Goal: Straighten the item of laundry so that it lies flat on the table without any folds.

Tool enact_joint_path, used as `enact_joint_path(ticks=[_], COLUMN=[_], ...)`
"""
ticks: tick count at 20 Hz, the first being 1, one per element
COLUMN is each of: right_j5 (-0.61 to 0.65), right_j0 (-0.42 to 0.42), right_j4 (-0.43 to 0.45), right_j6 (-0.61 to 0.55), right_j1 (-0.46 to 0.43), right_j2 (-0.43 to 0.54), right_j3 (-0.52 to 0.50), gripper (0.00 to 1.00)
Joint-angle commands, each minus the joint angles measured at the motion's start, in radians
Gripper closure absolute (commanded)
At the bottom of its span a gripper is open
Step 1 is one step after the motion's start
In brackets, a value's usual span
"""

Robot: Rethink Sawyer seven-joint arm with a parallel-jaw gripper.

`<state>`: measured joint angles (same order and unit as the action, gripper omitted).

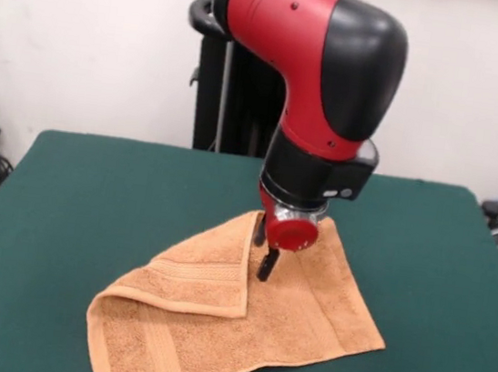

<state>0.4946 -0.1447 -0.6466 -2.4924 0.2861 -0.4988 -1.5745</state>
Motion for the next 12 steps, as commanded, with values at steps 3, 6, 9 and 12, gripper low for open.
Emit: enact_joint_path(ticks=[3, 6, 9, 12], right_j5=[-0.028, -0.051, -0.055, -0.047], right_j0=[0.019, 0.023, 0.025, 0.023], right_j4=[-0.032, -0.031, -0.031, -0.030], right_j6=[-0.224, -0.215, -0.214, -0.218], right_j1=[-0.108, -0.118, -0.126, -0.135], right_j2=[0.088, 0.091, 0.088, 0.076], right_j3=[0.063, 0.056, 0.057, 0.062], gripper=[0.00, 0.00, 0.00, 0.00])
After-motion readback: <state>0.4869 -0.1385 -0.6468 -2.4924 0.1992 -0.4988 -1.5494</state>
